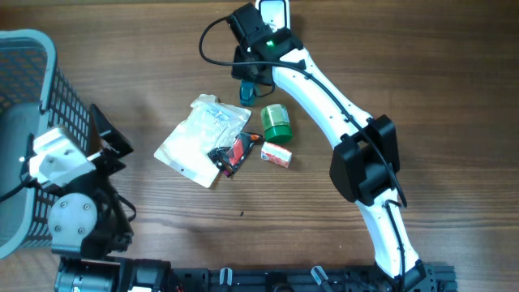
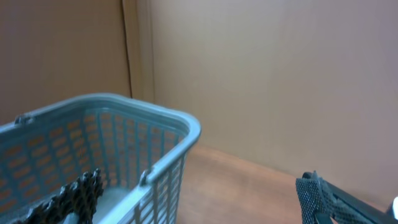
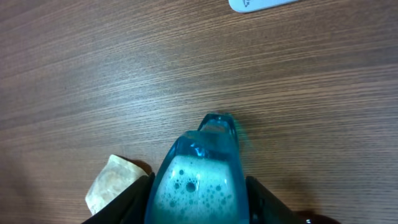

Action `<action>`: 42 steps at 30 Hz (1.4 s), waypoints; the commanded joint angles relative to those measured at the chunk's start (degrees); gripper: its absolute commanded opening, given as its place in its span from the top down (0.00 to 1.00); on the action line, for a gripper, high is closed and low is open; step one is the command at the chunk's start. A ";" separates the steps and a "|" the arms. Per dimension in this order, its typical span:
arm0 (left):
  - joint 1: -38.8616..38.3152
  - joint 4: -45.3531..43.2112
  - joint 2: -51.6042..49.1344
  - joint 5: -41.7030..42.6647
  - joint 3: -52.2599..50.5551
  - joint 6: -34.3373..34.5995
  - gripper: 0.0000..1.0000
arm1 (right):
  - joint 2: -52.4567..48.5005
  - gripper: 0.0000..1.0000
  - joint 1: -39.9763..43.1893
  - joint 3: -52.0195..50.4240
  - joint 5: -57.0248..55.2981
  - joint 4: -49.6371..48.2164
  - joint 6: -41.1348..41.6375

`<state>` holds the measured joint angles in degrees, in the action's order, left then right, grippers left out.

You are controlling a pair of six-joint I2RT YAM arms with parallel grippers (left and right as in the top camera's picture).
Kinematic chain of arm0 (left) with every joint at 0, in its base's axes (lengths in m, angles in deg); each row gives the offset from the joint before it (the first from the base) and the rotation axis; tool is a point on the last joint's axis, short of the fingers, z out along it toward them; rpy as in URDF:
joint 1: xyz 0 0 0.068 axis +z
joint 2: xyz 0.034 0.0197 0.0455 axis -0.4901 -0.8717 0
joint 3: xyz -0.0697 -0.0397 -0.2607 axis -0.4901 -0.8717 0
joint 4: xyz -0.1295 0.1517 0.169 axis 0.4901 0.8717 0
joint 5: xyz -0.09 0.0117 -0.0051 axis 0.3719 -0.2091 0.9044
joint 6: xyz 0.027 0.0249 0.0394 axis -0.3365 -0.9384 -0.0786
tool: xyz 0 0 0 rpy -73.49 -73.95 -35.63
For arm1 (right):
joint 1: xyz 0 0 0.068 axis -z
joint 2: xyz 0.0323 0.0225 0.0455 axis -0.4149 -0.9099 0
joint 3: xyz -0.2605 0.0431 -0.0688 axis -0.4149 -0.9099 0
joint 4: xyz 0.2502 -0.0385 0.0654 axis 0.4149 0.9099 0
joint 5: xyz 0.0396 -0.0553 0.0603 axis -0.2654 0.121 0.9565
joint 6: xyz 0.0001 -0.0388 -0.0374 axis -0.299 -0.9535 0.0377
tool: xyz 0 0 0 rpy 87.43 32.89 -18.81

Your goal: Scan the item barcode

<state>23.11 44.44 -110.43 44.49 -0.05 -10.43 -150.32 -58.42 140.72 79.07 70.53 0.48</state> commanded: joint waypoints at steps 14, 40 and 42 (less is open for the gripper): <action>0.42 38.34 0.07 -0.55 0.07 -0.24 0.00 | 2.82 0.62 0.52 1.07 0.94 3.04 -9.27; 0.42 38.32 0.07 -0.55 0.07 -0.24 0.00 | 7.82 0.61 3.34 1.05 -8.96 17.00 21.92; 0.42 38.32 0.07 -0.55 0.07 -0.24 0.00 | 7.82 0.61 3.34 0.98 -11.10 18.03 32.89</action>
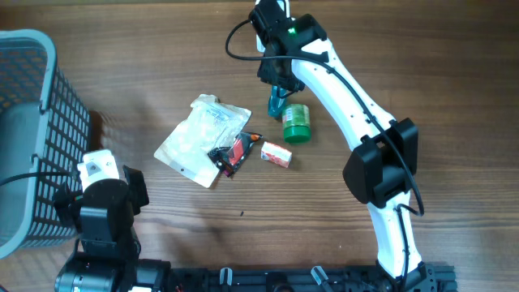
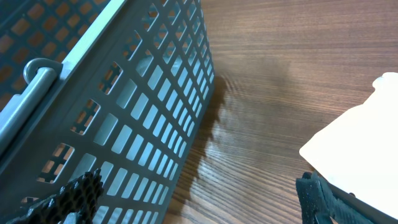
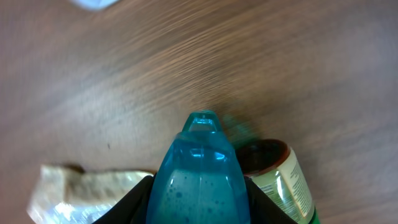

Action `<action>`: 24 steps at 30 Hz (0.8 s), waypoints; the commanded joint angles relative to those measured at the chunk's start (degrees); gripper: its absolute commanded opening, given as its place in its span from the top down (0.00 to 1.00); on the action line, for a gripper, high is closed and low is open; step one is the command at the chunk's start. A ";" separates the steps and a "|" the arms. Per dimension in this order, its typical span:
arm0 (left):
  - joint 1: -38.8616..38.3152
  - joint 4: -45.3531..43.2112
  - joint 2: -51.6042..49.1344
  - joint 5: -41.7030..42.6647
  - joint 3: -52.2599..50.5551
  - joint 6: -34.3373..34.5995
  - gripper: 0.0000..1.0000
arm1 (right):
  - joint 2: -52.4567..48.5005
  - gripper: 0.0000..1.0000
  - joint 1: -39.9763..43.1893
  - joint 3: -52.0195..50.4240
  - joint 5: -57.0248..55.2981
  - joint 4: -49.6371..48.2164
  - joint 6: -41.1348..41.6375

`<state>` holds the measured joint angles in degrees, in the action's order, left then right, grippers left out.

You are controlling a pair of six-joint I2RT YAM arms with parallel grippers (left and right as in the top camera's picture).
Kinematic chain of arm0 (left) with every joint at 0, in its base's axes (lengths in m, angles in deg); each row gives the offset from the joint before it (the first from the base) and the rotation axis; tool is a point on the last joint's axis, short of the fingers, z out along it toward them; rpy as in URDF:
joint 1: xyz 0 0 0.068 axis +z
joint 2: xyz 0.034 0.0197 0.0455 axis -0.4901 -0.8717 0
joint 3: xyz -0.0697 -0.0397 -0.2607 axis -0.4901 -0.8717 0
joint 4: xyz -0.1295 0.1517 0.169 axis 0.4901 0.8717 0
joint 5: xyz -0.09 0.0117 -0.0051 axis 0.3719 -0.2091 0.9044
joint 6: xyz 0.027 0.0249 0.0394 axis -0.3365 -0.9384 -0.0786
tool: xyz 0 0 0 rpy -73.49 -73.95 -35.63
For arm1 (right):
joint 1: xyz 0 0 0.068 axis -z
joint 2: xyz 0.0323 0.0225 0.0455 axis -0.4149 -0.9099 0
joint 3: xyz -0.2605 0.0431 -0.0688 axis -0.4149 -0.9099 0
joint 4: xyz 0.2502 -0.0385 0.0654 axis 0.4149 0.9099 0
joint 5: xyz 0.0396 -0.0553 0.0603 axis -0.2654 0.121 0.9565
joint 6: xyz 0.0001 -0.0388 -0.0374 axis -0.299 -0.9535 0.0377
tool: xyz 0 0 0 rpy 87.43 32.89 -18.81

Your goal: Scan the item barcode

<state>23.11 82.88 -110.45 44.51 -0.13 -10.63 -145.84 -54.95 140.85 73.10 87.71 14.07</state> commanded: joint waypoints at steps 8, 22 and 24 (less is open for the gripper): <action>0.42 -0.13 0.09 -0.57 0.15 -0.04 0.00 | 2.25 0.66 -0.31 0.00 -9.84 5.66 51.17; 0.42 -0.13 0.04 -0.57 0.15 -0.02 0.00 | -2.56 0.06 -0.72 0.00 -8.26 -4.90 38.56; 0.42 -0.13 0.04 -0.57 0.15 -0.04 0.00 | -2.56 0.00 -0.72 0.00 -8.09 -4.24 38.01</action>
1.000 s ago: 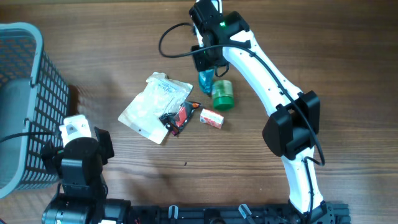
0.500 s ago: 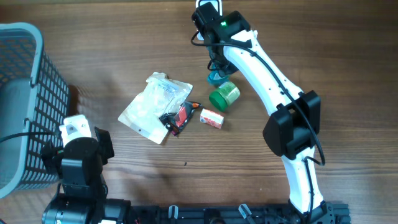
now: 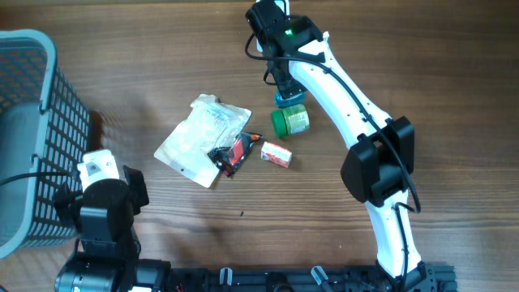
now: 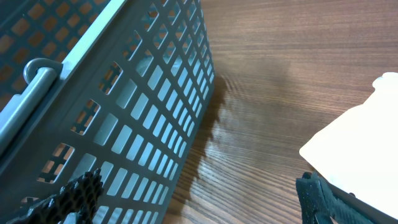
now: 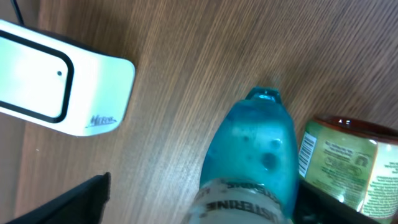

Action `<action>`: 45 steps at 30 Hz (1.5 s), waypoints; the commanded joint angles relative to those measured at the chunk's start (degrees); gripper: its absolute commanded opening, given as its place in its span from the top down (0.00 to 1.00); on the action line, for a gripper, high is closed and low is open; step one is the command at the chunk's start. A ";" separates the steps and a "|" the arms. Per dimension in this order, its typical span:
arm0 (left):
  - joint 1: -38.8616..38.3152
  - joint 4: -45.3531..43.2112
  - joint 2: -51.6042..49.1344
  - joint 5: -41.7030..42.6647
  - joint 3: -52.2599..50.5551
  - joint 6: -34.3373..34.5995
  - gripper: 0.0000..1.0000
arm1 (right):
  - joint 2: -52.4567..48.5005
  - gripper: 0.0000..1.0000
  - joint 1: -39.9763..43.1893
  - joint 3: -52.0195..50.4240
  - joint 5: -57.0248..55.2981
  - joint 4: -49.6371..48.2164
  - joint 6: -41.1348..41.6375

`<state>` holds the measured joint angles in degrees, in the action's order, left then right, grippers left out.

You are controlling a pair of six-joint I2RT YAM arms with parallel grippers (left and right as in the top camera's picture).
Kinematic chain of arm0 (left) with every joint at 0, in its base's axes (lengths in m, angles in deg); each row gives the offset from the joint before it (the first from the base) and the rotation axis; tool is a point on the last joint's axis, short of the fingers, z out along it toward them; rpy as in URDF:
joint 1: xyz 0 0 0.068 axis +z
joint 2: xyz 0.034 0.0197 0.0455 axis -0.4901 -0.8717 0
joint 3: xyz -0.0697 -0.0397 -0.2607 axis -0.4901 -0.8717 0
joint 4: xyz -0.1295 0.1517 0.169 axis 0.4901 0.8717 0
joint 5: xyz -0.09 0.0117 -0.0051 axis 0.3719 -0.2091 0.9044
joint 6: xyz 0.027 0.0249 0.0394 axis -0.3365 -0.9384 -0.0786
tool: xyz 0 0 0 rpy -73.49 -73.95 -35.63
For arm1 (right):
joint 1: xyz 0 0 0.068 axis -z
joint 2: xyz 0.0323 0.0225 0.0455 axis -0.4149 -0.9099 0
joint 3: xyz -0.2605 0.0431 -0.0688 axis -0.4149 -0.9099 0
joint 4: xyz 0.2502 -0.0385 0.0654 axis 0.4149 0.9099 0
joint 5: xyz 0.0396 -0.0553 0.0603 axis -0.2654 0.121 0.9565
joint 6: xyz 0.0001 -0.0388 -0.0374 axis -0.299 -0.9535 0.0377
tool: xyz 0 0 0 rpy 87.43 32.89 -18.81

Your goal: Scan the item barcode

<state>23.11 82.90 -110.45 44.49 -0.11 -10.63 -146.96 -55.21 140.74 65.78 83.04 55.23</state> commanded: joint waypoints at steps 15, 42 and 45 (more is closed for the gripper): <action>0.42 -0.15 0.04 -0.57 0.13 -0.02 0.00 | 2.91 0.00 -0.46 0.39 2.29 6.08 -16.26; 0.42 -0.15 0.04 -0.55 0.13 -0.02 0.00 | 18.73 0.00 3.56 0.37 16.74 2.58 -78.71; 0.42 -0.15 0.04 -0.55 0.13 -0.04 0.00 | 14.36 0.00 4.94 0.37 16.72 3.61 -80.52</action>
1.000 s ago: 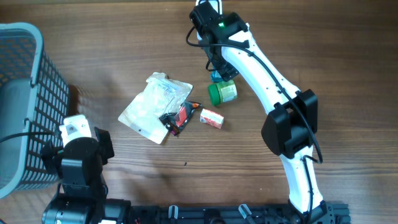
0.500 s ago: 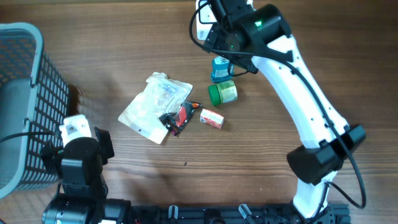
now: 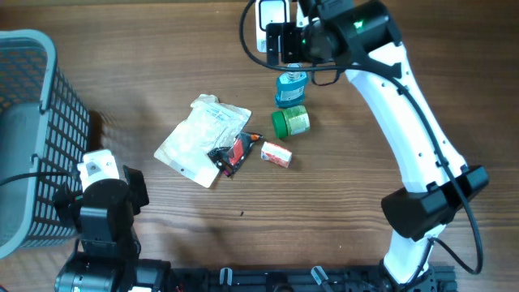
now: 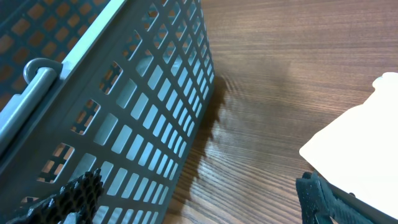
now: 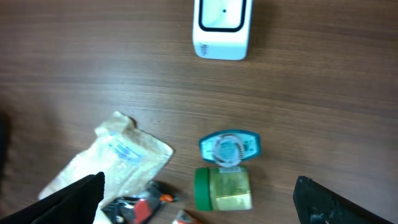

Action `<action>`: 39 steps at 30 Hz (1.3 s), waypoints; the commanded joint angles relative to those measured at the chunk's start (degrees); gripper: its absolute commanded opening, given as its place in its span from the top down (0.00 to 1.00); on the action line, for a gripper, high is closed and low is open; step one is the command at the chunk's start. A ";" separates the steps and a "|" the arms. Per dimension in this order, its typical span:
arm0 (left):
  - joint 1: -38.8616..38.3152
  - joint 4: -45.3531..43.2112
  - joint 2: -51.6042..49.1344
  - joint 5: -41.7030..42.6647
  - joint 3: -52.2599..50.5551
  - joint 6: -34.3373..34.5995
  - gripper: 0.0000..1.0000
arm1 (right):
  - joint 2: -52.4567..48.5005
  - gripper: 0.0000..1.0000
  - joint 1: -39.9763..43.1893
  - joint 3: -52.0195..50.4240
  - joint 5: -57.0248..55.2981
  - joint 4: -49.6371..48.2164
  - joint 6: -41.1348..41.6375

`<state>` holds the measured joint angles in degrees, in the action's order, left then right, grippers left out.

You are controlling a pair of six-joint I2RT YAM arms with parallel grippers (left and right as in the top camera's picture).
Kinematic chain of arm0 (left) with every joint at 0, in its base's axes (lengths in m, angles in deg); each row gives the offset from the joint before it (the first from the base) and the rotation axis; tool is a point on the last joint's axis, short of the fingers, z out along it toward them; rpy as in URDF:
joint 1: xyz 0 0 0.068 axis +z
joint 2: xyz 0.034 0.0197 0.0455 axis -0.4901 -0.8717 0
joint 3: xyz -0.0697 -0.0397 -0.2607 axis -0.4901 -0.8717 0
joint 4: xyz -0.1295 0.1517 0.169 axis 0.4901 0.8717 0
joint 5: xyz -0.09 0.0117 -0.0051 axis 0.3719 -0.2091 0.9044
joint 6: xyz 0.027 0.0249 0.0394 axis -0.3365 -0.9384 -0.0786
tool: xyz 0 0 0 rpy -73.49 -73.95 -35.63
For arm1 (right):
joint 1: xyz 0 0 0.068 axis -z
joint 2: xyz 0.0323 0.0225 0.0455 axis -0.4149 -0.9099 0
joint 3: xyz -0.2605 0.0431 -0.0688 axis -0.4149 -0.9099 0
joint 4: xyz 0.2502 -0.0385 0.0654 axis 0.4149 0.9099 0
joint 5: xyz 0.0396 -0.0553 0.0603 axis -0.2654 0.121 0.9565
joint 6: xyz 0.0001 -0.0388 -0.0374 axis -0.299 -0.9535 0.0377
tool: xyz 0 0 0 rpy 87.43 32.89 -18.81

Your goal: Scan the item barcode

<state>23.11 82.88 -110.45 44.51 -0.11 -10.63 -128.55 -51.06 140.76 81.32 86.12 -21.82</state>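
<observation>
The blue mouthwash bottle stands upright on the wooden table, seen from above in the right wrist view. The white barcode scanner lies just beyond it at the far edge. My right gripper hangs high above the bottle, open and holding nothing. My left gripper is open low at the near left, between the basket and the white pouch, with nothing between its fingers.
A green jar lies on its side against the bottle. A small red and white box, a black and red packet and a white pouch lie mid-table. A grey-blue basket fills the left edge.
My right gripper, which stood open low around the upright blue bottle, has risen well clear of it. The bottle stays standing beside the green jar. The left arm has not moved.
My right gripper was shut on the blue bottle left of the green jar while the left wrist faced up past the basket rim. Then the bottle was held by the jar and the left arm was lowered. Then the jaws stood open around the standing bottle; now they hang above.
</observation>
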 commanded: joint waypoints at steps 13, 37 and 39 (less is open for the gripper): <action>0.42 -0.13 0.04 -0.57 0.13 -0.04 0.00 | -14.64 0.00 1.05 0.22 1.14 -0.28 -4.79; 0.42 -0.13 0.04 -0.57 0.13 -0.04 0.00 | -18.62 0.00 1.16 0.13 -0.79 5.60 -3.76; 0.42 -0.13 0.04 -0.57 0.13 -0.02 0.00 | -18.67 0.00 1.14 0.13 -0.79 5.77 -4.59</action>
<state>23.11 82.88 -110.45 44.51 -0.13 -10.63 -146.74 -50.16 140.74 81.26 91.56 -25.40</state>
